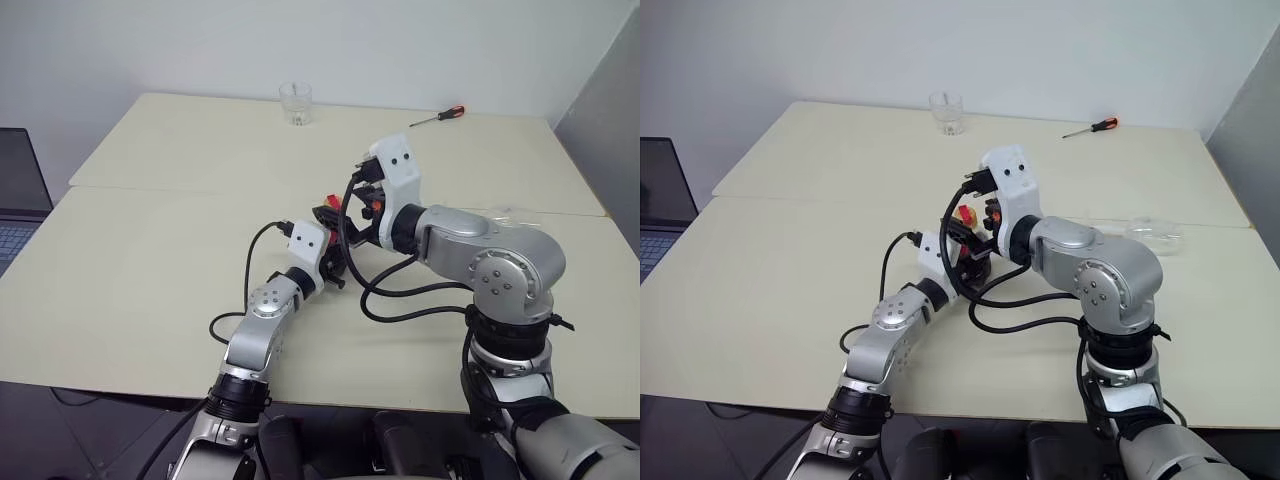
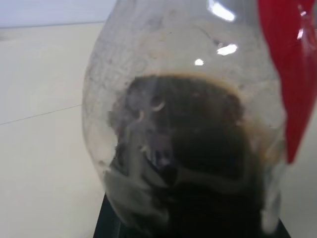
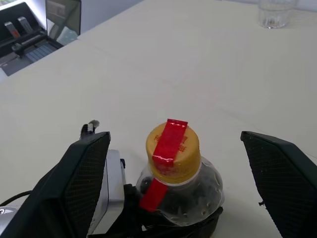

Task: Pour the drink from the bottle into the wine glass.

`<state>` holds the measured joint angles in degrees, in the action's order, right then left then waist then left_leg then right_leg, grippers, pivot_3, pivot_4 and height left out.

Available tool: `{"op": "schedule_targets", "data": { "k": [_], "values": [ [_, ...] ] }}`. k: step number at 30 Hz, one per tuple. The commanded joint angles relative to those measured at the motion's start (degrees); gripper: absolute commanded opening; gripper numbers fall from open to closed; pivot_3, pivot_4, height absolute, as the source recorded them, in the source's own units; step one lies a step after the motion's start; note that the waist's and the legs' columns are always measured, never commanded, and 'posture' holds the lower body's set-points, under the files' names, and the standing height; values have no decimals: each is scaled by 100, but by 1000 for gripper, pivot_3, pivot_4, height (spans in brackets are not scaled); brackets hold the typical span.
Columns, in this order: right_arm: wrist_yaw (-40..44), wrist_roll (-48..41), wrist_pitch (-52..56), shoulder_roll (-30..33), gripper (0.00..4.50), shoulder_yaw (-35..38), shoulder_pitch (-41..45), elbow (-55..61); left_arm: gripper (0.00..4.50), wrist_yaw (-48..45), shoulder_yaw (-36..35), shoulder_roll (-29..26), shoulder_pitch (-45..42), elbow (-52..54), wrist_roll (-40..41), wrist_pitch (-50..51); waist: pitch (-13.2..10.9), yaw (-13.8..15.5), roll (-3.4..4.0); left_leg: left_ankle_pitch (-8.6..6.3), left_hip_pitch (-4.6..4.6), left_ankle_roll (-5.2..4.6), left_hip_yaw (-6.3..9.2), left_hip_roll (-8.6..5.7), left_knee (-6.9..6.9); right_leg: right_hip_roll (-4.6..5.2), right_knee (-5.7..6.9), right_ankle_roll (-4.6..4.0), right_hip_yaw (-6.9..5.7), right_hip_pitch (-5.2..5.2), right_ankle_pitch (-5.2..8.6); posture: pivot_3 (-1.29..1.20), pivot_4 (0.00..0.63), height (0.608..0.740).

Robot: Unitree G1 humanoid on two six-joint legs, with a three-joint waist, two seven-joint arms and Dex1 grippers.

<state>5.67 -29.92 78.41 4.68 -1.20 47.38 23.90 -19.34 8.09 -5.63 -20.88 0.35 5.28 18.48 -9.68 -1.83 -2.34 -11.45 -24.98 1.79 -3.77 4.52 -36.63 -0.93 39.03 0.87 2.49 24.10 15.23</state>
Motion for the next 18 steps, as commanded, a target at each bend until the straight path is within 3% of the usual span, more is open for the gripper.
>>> {"op": "schedule_targets", "data": {
  "k": [1, 6, 16, 18],
  "values": [
    [-6, 59, -100, -32, 4500, 52, 165, 88, 900, 26, -23, 34, -66, 237, 21, -101, 0, 0, 0, 0, 0, 0, 0, 0, 0, 0, 0, 0, 0, 0, 0, 0, 150, 740],
    [28, 109, -104, -50, 4500, 50, 175, 62, 900, 40, -25, 38, -62, 239, 18, -106, 0, 0, 0, 0, 0, 0, 1, 1, 1, 0, 0, 1, -1, 1, 1, 0, 150, 740],
    [92, 211, -115, -49, 1211, -26, 184, -9, 900, 52, -25, 57, -79, 218, 17, -125, 0, -1, 0, 0, 0, 0, 1, 1, 2, 0, -1, 1, -1, 1, 1, 0, 150, 740],
    [101, 220, -124, -45, 1160, -50, 180, -28, 900, 50, -30, 53, -72, 228, 17, -125, 0, -1, 0, 0, 0, 0, 0, 1, 2, 0, -1, 1, -1, 1, 1, 0, 150, 740]
  ]
}}
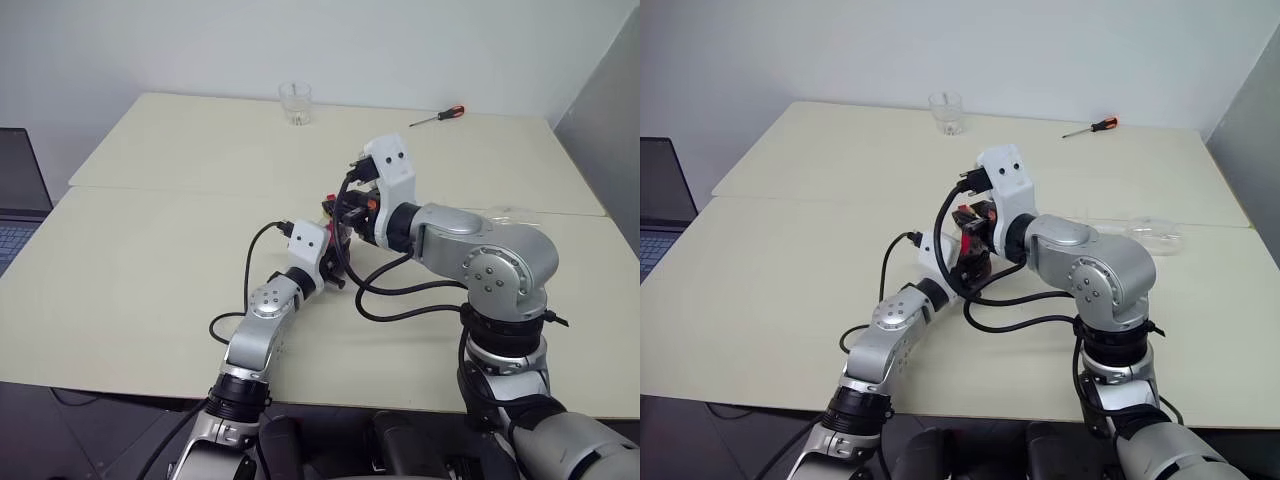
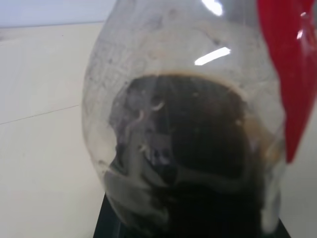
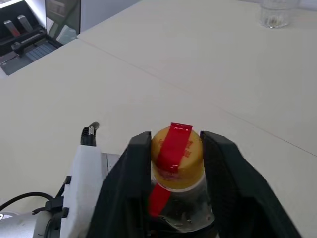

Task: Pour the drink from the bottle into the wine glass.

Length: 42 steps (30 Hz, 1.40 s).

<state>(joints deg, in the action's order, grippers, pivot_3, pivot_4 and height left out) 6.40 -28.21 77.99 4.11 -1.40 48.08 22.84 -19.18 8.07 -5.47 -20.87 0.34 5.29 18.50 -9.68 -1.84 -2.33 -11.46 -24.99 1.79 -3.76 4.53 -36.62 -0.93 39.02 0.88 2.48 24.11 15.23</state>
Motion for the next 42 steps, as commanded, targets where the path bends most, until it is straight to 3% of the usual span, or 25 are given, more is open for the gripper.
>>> {"op": "schedule_targets", "data": {
  "k": [1, 6, 10, 17, 25, 37, 39, 42],
  "values": [
    [32, 48, -83, 12, 1160, -36, 109, 72, 900, 33, -30, 34, -69, 235, 18, -127, 0, 0, 0, 0, 0, 0, 0, 0, 0, 0, 0, 0, 0, 0, 0, 0, 150, 740],
    [163, 26, -130, 76, 1160, -87, 114, 7, 900, 43, -50, 18, -48, 268, 17, -119, 0, 0, 0, 0, 0, 0, 0, 0, 1, 0, -1, 0, 0, 0, 0, 0, 150, 740],
    [968, -119, -689, 545, 1160, -248, 168, -229, 900, 11, -64, 29, -75, 274, 65, -115, 0, -1, 0, 0, 0, 0, 0, -2, 1, 0, -2, 5, 0, 0, 3, 0, 150, 740],
    [3918, 35, -2979, 1664, 1160, -726, 1045, -2173, 899, -253, -69, -59, -131, 447, 255, 39, -8, -17, 5, 0, 1, -1, -4, -2, 1, -4, -4, 22, 2, 1, 14, 0, 150, 740],
    [6599, 461, -4931, 1919, 1160, -1356, 1620, -3908, 884, -510, -135, -281, 87, 915, 441, 214, -11, -4, 10, 0, 4, 0, -13, -2, 31, -4, -10, -13, -2, 5, 6, 0, 150, 740],
    [7694, 1559, -6695, 1518, 1159, -1559, 2640, -6358, 874, -578, -120, -292, 163, 1103, 536, 372, -16, 11, 18, 1, 11, 0, -21, -2, 38, -2, -4, -15, -6, 7, 5, 0, 150, 740],
    [7789, 1604, -6789, 1479, 716, -1510, 2729, -6538, 860, -589, -113, -284, 179, 1129, 543, 404, -17, 16, 18, 1, 10, 1, -22, -2, 38, -1, -5, -15, -5, 7, 5, 0, 150, 740],
    [7954, 1604, -6787, 1483, 704, -1412, 2807, -6621, 848, -586, -96, -266, 184, 1126, 562, 434, -17, 17, 18, 1, 10, 1, -27, -3, 38, 4, -7, -15, -2, 7, 5, 0, 150, 740]
  ]
}}
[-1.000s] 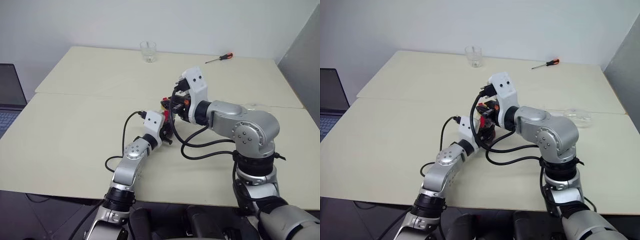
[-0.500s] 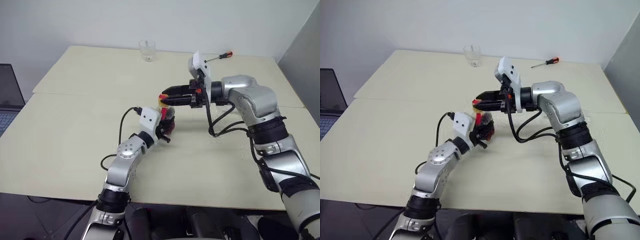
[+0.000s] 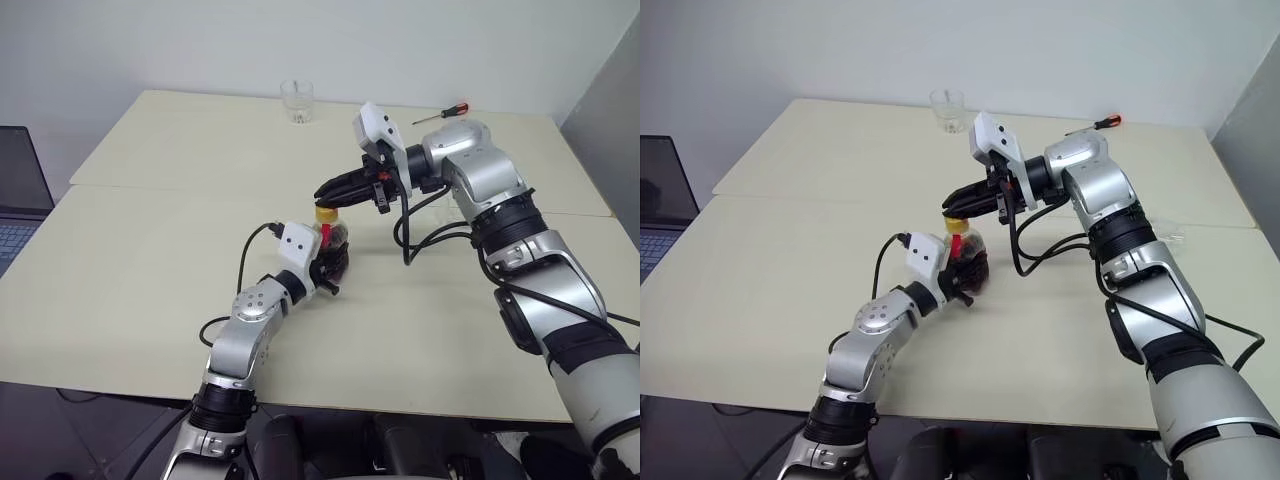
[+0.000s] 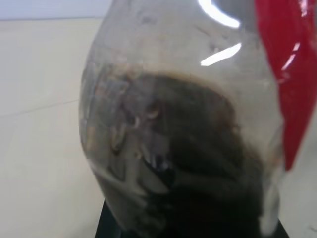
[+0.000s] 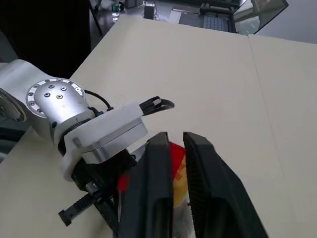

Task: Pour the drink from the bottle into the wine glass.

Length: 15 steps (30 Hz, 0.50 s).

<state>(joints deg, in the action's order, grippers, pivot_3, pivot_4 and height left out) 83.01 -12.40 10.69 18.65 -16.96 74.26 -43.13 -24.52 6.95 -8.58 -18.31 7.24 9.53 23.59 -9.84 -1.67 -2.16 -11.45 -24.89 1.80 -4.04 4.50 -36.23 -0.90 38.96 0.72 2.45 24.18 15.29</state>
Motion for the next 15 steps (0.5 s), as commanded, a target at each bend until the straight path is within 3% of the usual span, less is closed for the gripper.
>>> {"op": "schedule_targets", "data": {
  "k": [1, 3, 12, 15],
  "values": [
    [317, -21, 8, 32, 875, 194, 196, 1, 848, -51, 22, 46, -64, 438, 149, -75, 0, 0, 0, 0, 0, 0, -1, 0, 0, 1, 1, 0, 1, 0, 0, 0, 150, 740],
    [366, -89, 113, 58, 1332, 264, 186, 66, 847, -41, 42, 54, -69, 424, 165, -75, 0, 0, 0, 0, 0, 0, -1, 0, 0, 1, 2, -1, 1, 0, 0, 0, 150, 740],
    [203, -931, 1397, 399, 4476, 1033, 24, 1344, 847, -104, 115, 80, -185, 254, 192, -122, -1, 10, 2, 0, 1, 0, 4, 0, 0, 0, 4, -1, 1, -1, -1, 0, 150, 740],
    [-729, -949, 2052, 508, 4500, 1281, -216, 2283, 847, -39, 107, 79, -252, 144, 101, -196, -1, 11, 2, 0, 1, 1, 10, 0, 1, 1, 3, -1, 0, -1, 0, 0, 150, 740]
  ]
}}
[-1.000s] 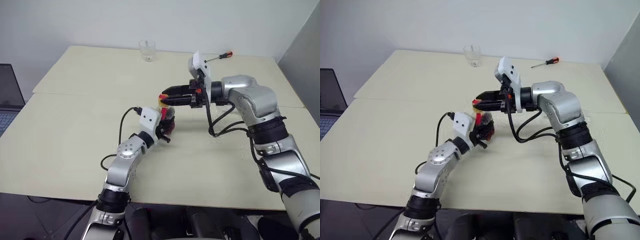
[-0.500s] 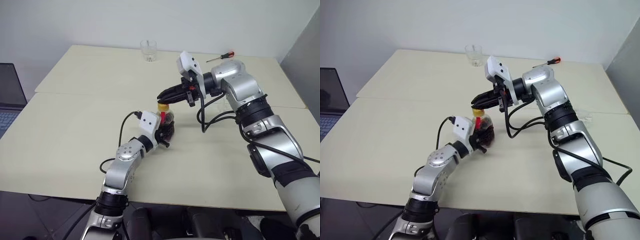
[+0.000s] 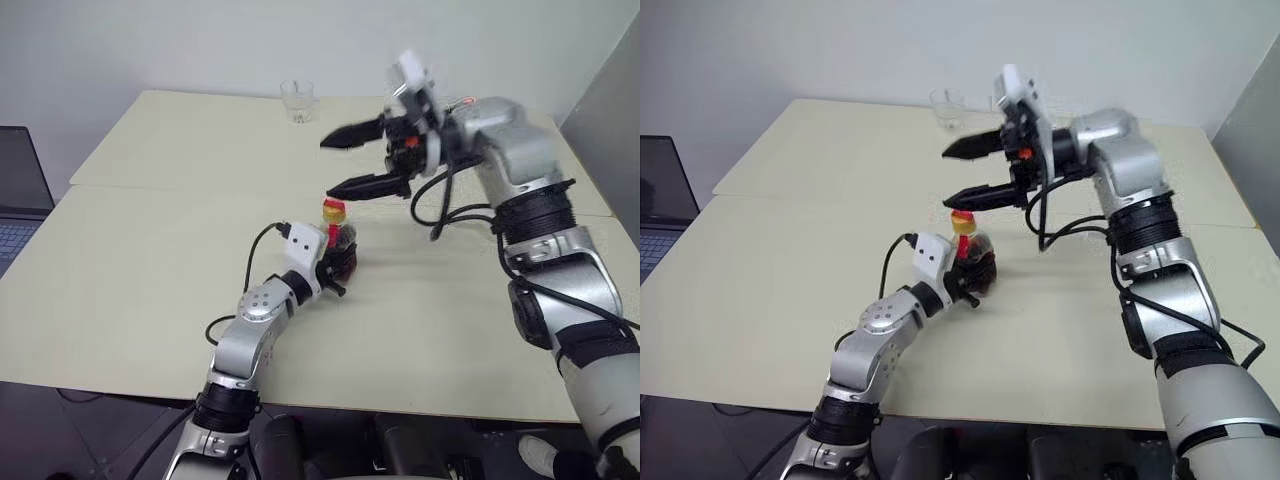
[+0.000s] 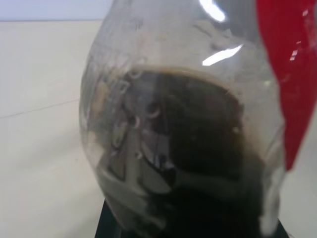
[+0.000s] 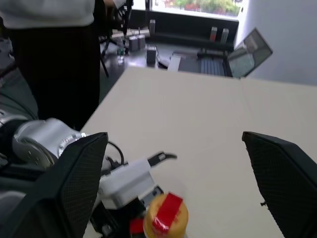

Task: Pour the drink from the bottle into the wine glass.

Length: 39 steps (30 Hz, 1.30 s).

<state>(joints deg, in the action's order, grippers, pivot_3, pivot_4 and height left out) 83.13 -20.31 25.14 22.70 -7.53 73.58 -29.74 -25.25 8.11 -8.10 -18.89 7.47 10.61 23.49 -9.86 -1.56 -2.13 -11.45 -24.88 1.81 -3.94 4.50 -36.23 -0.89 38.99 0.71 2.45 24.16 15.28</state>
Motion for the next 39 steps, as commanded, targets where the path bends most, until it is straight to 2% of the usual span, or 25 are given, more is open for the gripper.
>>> {"op": "schedule_targets", "data": {
  "k": [1, 3, 6, 11, 16, 31, 39],
  "values": [
    [-1219, -197, 1067, 115, 4500, 413, -370, 1610, 847, 92, -32, 35, -234, 35, -62, -224, 0, -1, 0, 0, 0, 0, 2, 0, 0, 0, 0, 0, 1, 0, 0, 0, 150, 740],
    [-1991, -268, 1960, 63, 4500, 355, -818, 2834, 847, 174, -52, 55, -292, -89, -131, -281, 0, 2, 0, 0, 0, 0, 11, 0, 1, 3, 3, 0, -1, -1, 0, 0, 150, 740],
    [-3523, 173, 2986, -366, 4500, 55, -1446, 4158, 847, 239, 18, 135, -405, -270, -200, -381, 2, -32, 3, 1, 0, 1, 14, 2, 2, 5, 7, 0, 4, 2, 0, 0, 150, 740],
    [-4932, 331, 4039, -847, 4500, 333, -1759, 4909, 847, 241, 34, 185, -509, -351, -244, -425, 2, -10, 4, 7, 0, 10, 21, 2, 1, 0, 15, 0, 0, 5, 0, 0, 150, 740],
    [-5889, 403, 4484, -1361, 4500, 564, -1880, 5152, 847, 213, 54, 177, -512, -413, -300, -486, 2, -11, 4, 6, 1, 9, 16, -3, -5, 2, 9, 1, 1, -1, 0, 0, 150, 740],
    [-7107, 355, 4478, -2315, 4500, 742, -1934, 4515, 847, 240, 81, 238, -493, -389, -319, -476, 2, -21, 3, 6, 0, 8, 18, -2, -2, -3, 7, 1, -3, 0, 0, 0, 150, 740],
    [-7207, 443, 3571, -2297, 4500, 707, -1971, 3888, 847, 265, 75, 246, -455, -329, -323, -466, 2, -23, 3, 6, -2, 8, 17, -3, 0, -3, 3, 2, -2, 0, 0, 0, 150, 740]
  ]
}}
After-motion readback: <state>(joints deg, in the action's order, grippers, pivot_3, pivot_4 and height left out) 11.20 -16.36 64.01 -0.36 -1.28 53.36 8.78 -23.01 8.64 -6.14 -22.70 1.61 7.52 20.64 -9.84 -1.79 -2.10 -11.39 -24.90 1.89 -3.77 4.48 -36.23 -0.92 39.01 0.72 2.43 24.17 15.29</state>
